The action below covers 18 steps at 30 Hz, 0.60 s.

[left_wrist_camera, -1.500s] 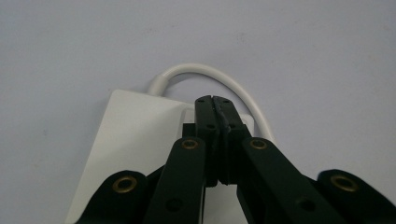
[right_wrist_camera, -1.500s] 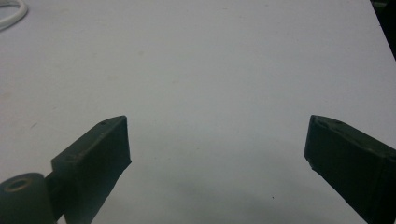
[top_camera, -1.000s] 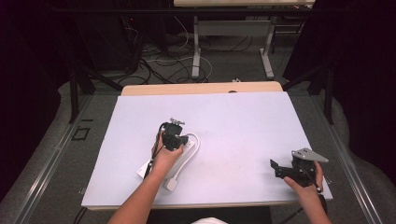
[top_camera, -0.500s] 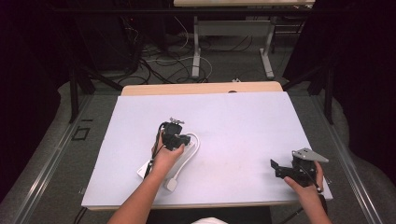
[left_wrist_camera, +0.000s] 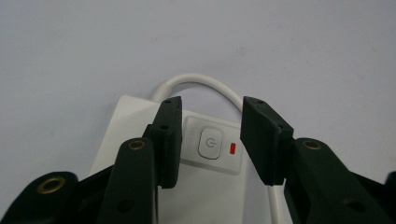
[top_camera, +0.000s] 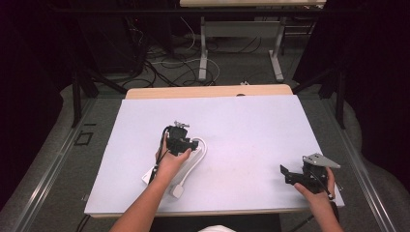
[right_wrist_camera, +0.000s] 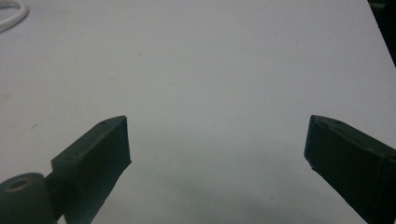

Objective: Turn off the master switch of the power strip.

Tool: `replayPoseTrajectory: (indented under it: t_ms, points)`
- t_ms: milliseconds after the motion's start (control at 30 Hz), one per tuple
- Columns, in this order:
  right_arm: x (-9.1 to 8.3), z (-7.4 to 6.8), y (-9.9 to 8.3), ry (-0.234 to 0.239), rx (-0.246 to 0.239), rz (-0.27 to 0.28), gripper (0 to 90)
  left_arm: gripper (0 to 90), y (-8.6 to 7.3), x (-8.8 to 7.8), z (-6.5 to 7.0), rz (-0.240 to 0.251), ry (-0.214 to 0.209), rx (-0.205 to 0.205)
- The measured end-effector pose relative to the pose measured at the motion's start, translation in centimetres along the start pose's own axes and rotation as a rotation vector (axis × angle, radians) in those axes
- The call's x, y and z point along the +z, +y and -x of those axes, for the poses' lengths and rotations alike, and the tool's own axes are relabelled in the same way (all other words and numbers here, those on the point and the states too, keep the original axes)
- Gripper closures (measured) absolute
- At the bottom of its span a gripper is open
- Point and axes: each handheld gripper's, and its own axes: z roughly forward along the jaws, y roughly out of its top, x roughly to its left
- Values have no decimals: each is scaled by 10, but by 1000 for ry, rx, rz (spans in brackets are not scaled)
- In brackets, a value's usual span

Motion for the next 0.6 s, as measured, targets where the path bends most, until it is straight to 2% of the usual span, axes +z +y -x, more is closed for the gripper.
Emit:
replayPoseTrajectory:
  t_ms: [167,200,333,433,500,600]
  points:
    - [1,-1,0,-4,8,12,65,518,1,-2,1,9,-8,13]
    - [0,0,0,3,5,4,65,487,1,-2,2,11,-8,11]
    - [1,0,0,-5,4,15,65,445,1,-5,4,24,-5,50]
    - [0,0,0,0,8,2,65,430,1,-7,5,48,-7,54]
    - [-1,0,0,1,11,2,65,406,1,-9,4,56,-11,72]
    - [-1,0,0,6,9,10,65,378,1,-11,5,68,-14,60]
